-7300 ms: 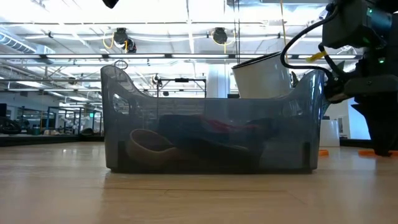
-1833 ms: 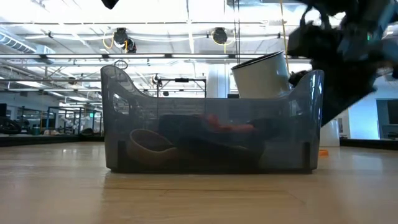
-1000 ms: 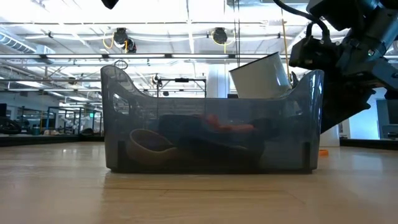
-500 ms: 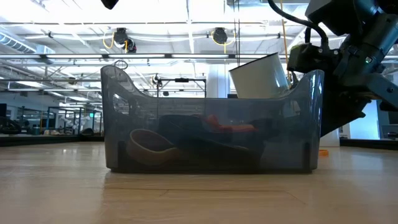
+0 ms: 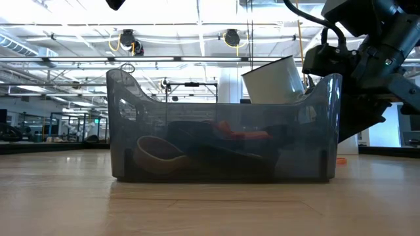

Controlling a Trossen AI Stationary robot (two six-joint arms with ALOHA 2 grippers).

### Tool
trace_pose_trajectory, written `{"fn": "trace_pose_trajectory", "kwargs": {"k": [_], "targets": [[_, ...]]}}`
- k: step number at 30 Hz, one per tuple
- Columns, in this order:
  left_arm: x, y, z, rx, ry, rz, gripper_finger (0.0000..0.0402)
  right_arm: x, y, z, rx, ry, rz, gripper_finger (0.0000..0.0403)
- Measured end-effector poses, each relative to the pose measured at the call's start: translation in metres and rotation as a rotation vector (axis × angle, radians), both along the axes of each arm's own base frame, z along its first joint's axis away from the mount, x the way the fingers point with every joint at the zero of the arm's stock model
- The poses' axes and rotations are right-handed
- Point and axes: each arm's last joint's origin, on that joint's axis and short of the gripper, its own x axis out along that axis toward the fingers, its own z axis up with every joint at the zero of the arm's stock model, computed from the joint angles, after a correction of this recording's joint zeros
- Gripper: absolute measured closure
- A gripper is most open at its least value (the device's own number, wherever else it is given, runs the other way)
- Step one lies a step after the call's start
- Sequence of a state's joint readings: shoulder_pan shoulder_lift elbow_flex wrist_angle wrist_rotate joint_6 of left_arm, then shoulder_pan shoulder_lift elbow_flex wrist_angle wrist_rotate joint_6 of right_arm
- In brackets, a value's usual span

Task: Pick and place rubber bands into bin
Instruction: Put the bottom orange rubber band into the black bin

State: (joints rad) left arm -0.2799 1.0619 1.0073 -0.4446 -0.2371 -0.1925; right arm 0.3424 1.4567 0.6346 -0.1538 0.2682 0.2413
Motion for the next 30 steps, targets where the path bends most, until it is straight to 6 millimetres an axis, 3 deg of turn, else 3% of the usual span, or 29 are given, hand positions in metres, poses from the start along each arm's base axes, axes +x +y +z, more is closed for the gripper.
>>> {"fn": "trace_pose_trajectory", "kwargs": {"k": [9, 30], "targets": [[0.000, 0.000, 0.000, 0.000, 0.000, 0.000, 0.0360, -0.004, 0.000, -0.005, 0.041, 0.058, 0.016, 0.0289], [0.000, 0.000, 0.000, 0.001, -0.004, -0.001, 0.0360, -0.015, -0.003, -0.020, 0.065, -0.009, 0.024, 0.0298]]}}
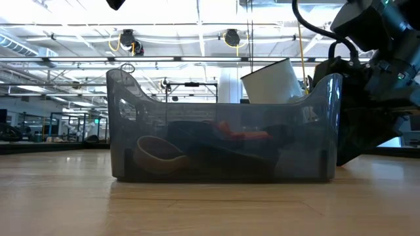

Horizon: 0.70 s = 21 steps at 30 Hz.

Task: Pick and place rubber bands into bin
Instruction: Put the bottom orange rubber band into the black bin

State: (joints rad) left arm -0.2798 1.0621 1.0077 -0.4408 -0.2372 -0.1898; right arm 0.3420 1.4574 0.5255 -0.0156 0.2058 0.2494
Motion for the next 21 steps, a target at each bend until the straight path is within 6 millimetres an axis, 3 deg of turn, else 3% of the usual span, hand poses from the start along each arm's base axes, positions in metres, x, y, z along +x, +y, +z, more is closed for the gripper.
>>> {"fn": "trace_pose_trajectory", "kwargs": {"k": [11, 17, 21], "targets": [[0.000, 0.000, 0.000, 0.000, 0.000, 0.000, 0.0360, 0.000, 0.000, 0.000, -0.001, 0.001, 0.000, 0.0396], [0.000, 0.000, 0.000, 0.000, 0.000, 0.000, 0.0360, -0.003, -0.001, 0.010, 0.011, -0.033, 0.003, 0.0398], [0.000, 0.000, 0.000, 0.000, 0.000, 0.000, 0.0360, -0.002, -0.001, 0.035, 0.060, -0.147, -0.011, 0.0400]]}}
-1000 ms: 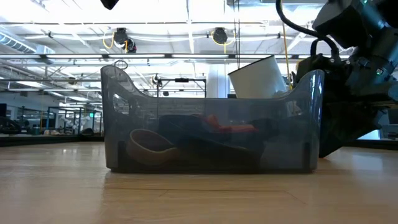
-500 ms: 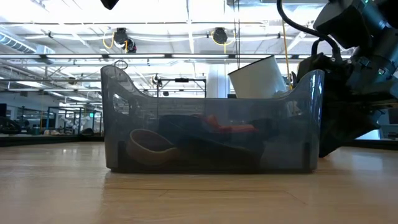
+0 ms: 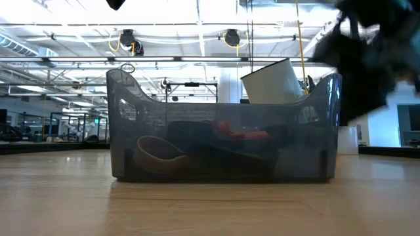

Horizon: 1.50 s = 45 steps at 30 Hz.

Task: Pick and place rubber bands into bin
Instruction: Put the bottom orange rubber band into the black bin

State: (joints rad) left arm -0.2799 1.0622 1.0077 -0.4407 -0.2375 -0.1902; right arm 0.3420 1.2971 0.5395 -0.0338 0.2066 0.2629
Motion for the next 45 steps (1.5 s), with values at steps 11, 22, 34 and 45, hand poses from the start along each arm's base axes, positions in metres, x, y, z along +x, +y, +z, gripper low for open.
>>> {"fn": "trace_pose_trajectory", "kwargs": {"k": [11, 22, 34, 45], "targets": [[0.000, 0.000, 0.000, 0.011, 0.000, -0.006, 0.0360, 0.017, 0.006, 0.112, 0.068, -0.391, 0.048, 0.0402], [0.000, 0.000, 0.000, 0.011, 0.000, -0.006, 0.0360, 0.057, 0.021, 0.205, 0.006, -0.382, 0.093, 0.0403], [0.000, 0.000, 0.000, 0.011, 0.003, -0.005, 0.0360, 0.117, 0.047, 0.115, -0.022, 0.027, 0.150, 0.0403], [0.000, 0.000, 0.000, 0.011, 0.003, -0.005, 0.0360, 0.139, 0.056, 0.051, -0.035, 0.221, 0.177, 0.0403]]}}
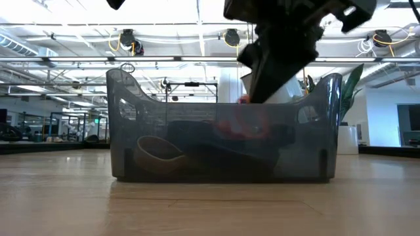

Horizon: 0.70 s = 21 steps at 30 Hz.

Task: Pick and place rubber bands into bin
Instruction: Put the bottom orange rubber band into the black bin

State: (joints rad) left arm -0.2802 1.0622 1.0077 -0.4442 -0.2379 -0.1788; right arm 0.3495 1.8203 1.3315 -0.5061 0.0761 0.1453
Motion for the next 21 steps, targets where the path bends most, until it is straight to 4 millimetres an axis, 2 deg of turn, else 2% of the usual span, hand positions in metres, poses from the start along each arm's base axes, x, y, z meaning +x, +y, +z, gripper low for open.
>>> {"fn": "trace_pose_trajectory", "kwargs": {"k": [4, 10, 21], "targets": [[0.0000, 0.0001, 0.0000, -0.001, 0.000, 0.001, 0.0360, 0.0011, 0.0003, -0.0059, -0.005, 0.014, 0.000, 0.0403], [0.0000, 0.0001, 0.0000, 0.000, 0.000, 0.001, 0.0360, 0.0014, 0.0004, -0.0030, 0.003, -0.009, 0.000, 0.0391], [-0.0001, 0.0000, 0.0000, 0.000, 0.000, 0.000, 0.0360, 0.0011, 0.0003, -0.0033, 0.008, -0.005, -0.010, 0.0312]]}}
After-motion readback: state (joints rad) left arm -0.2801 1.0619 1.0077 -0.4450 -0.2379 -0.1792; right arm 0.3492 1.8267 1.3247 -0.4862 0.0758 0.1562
